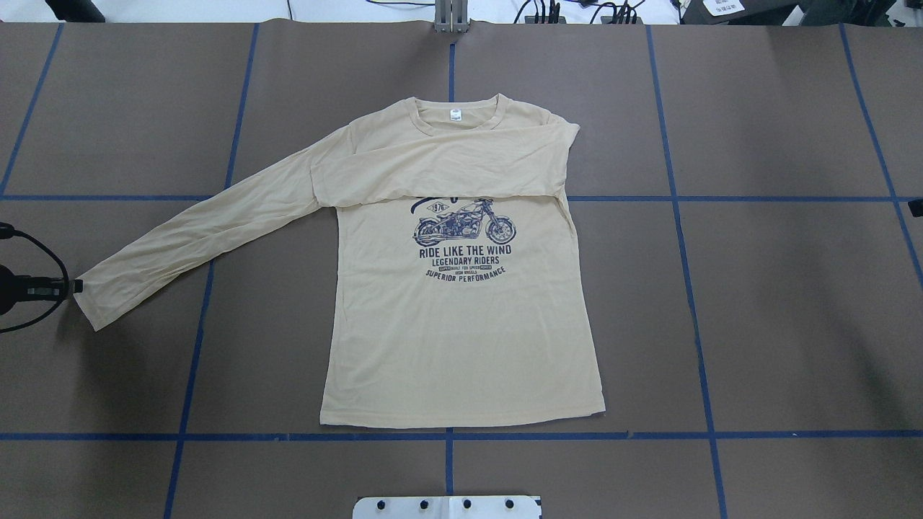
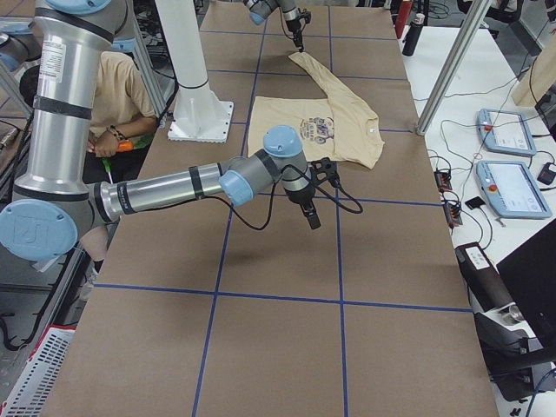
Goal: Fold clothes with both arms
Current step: 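Close the left gripper on the cuff of the other sleeve, then carry the sleeve with the left gripper across the shirt front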
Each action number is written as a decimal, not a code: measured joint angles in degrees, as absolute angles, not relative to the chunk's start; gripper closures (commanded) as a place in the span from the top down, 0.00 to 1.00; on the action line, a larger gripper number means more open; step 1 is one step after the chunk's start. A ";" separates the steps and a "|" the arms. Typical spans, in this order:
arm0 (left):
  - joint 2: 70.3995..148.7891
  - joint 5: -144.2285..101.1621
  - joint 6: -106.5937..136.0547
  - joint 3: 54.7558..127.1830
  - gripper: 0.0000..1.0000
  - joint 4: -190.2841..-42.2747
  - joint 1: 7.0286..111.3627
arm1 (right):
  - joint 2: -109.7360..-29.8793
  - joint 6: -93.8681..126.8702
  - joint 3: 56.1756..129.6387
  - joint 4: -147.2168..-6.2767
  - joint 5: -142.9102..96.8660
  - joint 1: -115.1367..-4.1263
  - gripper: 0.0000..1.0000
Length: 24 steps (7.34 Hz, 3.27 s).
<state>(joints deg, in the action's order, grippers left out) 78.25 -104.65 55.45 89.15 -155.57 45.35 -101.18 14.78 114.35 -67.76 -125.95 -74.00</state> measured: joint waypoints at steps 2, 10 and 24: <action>78.29 -104.62 55.32 89.24 0.00 -155.62 45.35 | -101.10 14.84 114.35 -67.76 -125.95 -74.00 0.99; 88.34 -110.39 52.40 112.66 0.00 -120.99 46.24 | -100.90 14.64 114.13 -67.76 -126.04 -73.94 0.99; 174.52 -109.39 87.17 42.87 0.93 -101.78 38.48 | -100.66 15.20 113.56 -67.76 -126.03 -73.91 0.99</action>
<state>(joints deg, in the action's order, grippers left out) 174.52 -109.39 87.17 42.87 -101.78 38.48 -100.66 15.20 113.56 -67.76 -126.03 -73.91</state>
